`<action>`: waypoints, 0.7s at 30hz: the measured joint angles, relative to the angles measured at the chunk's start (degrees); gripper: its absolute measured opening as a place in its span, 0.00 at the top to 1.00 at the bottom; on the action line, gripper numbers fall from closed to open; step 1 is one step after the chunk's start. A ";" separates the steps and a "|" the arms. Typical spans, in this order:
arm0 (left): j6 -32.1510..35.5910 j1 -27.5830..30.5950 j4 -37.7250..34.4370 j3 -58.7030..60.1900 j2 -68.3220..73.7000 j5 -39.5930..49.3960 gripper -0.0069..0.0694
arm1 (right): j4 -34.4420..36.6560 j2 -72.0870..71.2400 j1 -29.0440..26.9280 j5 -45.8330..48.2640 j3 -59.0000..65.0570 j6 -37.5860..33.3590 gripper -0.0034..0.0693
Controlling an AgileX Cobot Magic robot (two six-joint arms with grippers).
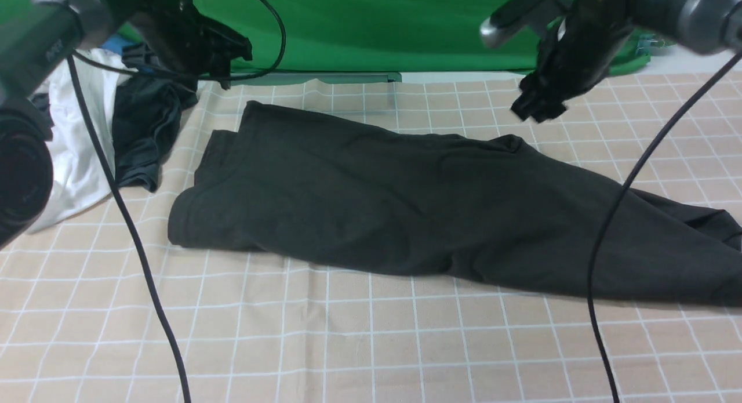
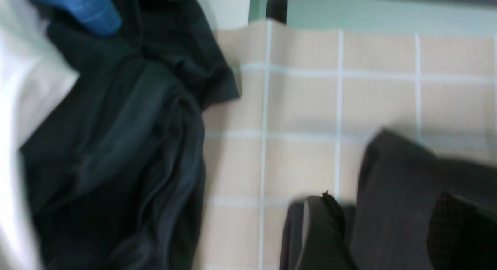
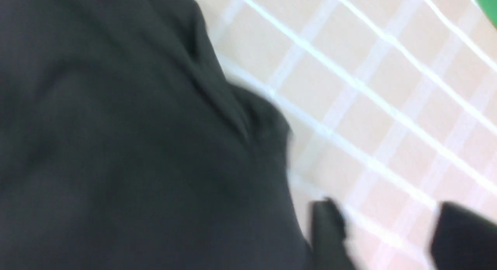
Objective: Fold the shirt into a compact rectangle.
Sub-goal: 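Pull the folded dark garment lengthwise by its ends to straighten it flat on the table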
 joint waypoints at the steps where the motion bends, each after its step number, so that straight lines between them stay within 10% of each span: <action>1: 1.48 -0.06 -0.64 -0.39 -0.95 2.76 0.51 | -0.10 -1.89 -0.49 3.31 0.00 0.58 0.64; 3: 2.62 -0.18 -1.03 -0.51 -2.80 6.34 0.65 | 0.57 -5.25 -2.28 7.22 0.73 1.04 0.83; 8: 5.68 -1.06 -2.65 4.78 -7.37 8.96 0.87 | 7.61 -12.40 -10.43 10.65 7.75 -0.25 0.91; 21: 5.95 -1.16 -2.22 20.08 -8.17 -0.55 0.85 | 27.70 -17.37 -19.47 5.35 27.83 -9.89 0.90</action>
